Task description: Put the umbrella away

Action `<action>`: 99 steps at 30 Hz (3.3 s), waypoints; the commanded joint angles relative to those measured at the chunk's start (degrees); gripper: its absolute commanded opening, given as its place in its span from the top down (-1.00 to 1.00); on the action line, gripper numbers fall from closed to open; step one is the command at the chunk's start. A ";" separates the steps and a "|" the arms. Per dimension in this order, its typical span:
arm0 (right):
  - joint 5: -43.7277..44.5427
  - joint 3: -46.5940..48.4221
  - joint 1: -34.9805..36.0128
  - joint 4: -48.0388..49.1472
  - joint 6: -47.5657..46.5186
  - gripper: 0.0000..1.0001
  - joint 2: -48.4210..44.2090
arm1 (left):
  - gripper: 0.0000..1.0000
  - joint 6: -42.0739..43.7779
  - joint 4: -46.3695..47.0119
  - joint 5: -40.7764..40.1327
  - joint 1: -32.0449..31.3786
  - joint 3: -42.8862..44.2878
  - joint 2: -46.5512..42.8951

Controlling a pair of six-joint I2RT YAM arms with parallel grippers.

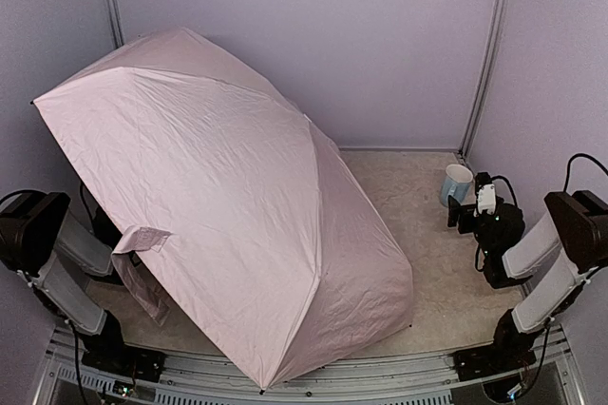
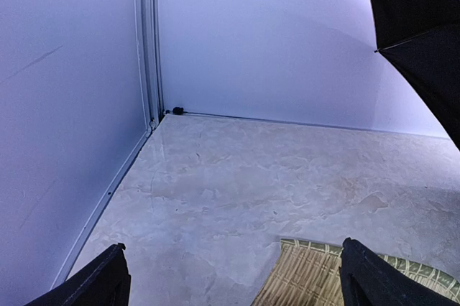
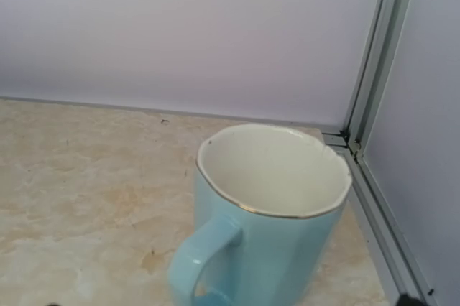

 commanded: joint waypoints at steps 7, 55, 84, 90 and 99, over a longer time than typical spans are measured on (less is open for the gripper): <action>-1.40 1.52 -0.69 -1.62 -0.49 -1.00 -1.07 | -0.98 -1.07 -23.68 1.17 -0.58 12.00 -13.07; -41.31 39.63 -0.51 -63.39 6.03 -0.83 -34.89 | 1.00 -11.80 -52.75 8.20 -36.25 24.23 -16.80; -56.09 47.06 3.71 -64.64 31.59 -0.32 -46.90 | 1.00 -26.18 -45.95 -7.78 -45.40 45.23 5.18; -31.54 41.61 29.84 -75.14 18.79 -0.28 -44.06 | 1.00 -26.68 -41.97 -6.70 -47.25 45.30 7.30; -25.44 50.36 40.80 -59.18 19.72 -0.48 -10.53 | 1.00 -29.28 -34.97 -3.67 -48.00 41.37 7.31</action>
